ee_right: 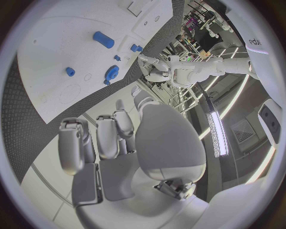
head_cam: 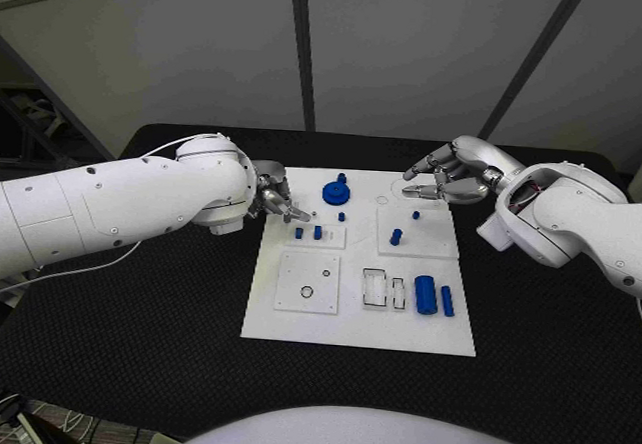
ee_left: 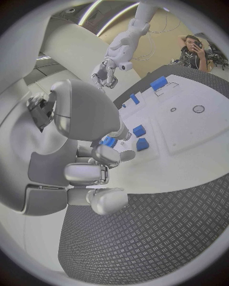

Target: Assemble the parts on the task board

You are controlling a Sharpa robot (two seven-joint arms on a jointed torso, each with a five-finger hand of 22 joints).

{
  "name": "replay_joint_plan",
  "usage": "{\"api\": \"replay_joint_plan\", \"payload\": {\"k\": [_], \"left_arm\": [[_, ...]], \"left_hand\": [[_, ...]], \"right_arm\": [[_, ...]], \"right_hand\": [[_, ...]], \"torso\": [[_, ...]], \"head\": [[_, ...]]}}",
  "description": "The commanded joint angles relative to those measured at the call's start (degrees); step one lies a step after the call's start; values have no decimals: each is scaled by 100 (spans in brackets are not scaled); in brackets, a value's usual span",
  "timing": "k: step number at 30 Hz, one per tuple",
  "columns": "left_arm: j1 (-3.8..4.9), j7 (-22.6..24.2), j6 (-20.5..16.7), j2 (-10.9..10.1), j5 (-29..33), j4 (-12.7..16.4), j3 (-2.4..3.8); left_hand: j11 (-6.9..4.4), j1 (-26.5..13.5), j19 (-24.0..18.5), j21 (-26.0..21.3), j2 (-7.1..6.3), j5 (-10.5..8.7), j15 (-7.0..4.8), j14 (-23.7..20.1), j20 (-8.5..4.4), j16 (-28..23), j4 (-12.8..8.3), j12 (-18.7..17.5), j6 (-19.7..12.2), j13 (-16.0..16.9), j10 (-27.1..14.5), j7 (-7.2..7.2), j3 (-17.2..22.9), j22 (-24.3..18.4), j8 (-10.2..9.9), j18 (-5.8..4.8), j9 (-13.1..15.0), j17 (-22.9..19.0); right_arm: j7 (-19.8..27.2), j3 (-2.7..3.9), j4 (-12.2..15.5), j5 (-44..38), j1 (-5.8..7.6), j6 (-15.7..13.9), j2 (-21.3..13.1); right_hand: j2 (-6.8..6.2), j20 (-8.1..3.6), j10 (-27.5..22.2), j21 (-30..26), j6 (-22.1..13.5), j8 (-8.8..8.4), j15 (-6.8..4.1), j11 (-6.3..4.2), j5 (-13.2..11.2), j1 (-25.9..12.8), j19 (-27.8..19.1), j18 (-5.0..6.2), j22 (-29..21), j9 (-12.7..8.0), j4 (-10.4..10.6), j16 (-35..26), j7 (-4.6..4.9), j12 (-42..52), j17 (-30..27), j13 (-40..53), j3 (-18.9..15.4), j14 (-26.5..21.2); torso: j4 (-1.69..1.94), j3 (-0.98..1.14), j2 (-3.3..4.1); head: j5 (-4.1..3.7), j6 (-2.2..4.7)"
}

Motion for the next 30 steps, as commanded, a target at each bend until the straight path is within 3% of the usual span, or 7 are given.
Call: {"api": "replay_joint_plan", "payload": {"k": [1, 6, 12, 15, 21, 27, 30], "left_arm": [[11, 339, -713, -30, 312, -3, 50], [11, 664, -1159, -69, 822, -41, 102], [11, 797, -1187, -85, 1066, -84, 117], [11, 795, -1027, -99, 1110, -99, 119], [9, 658, -575, -129, 1091, -63, 116], [-34, 404, 6, -190, 743, 48, 107], [-62, 316, 180, -206, 624, 84, 101]], "left_hand": [[68, -36, -129, -242, -99, -26, 46, 360, 27, -110, -1, -844, -134, 572, 107, 47, -81, 29, -103, -42, -59, 589], [192, -160, -514, -1014, -199, -31, 150, 152, 121, -517, -7, -2604, -370, 96, -299, 174, -315, -348, -249, 82, -276, -28], [235, 111, -641, -1426, 148, -15, 212, 89, 203, -718, -47, -3455, -441, -328, -439, 243, -884, -569, -242, 156, -628, -267], [244, 393, -622, -1484, 315, -12, 216, 102, 215, -724, -56, -3508, -413, -457, -403, 244, -1030, -604, -242, 160, -876, -253], [233, 477, -462, -1274, 464, -8, 198, 194, 207, -577, -44, -3278, -338, -480, -290, 221, -1217, -503, -232, 119, -1109, -28], [162, 478, -155, -748, 640, 0, 141, 335, 157, -318, -37, -2198, -117, -214, 5, 144, -1478, -239, -158, 26, -1268, 358], [139, 491, -86, -618, 698, 10, 123, 365, 138, -252, -38, -1887, -62, -124, 71, 120, -1543, -170, -125, 2, -1282, 458]], "right_arm": [[58, 3, 5, -11, 10, 3, 1], [57, 2, -1, -11, 9, 1, 2], [55, 2, -1, -11, 9, 1, 1], [51, 2, 1, -11, 10, 3, -3], [46, 2, 7, -11, 10, 4, -10], [41, 2, 15, -15, 10, 3, -21], [40, 2, 19, -18, 10, 1, -27]], "right_hand": [[51, -35, 17, -31, 34, 5, -20, -13, 17, -9, 285, 49, 1010, 7, 33, -30, 2, 32, 3, 1, 12, 181], [51, -35, 17, -31, 34, 5, -20, -13, 17, -9, 285, 49, 1010, 7, 33, -30, 2, 32, 3, 1, 12, 181], [48, -35, 16, -34, 28, 2, -20, -13, 17, -12, 283, 50, 1007, 8, 38, -34, 3, 30, 1, -1, 9, 180], [48, -35, 16, -34, 28, 2, -20, -13, 17, -12, 283, 50, 1007, 8, 38, -34, 3, 30, 1, -1, 9, 180], [48, -35, 16, -34, 28, 2, -20, -13, 17, -12, 283, 50, 1007, 8, 38, -34, 3, 30, 1, -1, 9, 180], [48, -35, 16, -34, 28, 2, -20, -13, 17, -12, 283, 50, 1007, 8, 38, -34, 3, 30, 1, -1, 9, 180], [48, -35, 16, -34, 28, 2, -20, -13, 17, -12, 283, 50, 1007, 8, 38, -34, 3, 30, 1, -1, 9, 180]], "torso": [[4, 1, -4], [-1, 1, 5], [-5, 6, 6], [-3, 5, 6], [-2, 4, 6], [-6, -1, 4], [-1, -1, 4]], "head": [[-2, 14], [-1, 29], [-3, 32], [-3, 29], [1, 29], [4, 32], [-1, 30]]}}
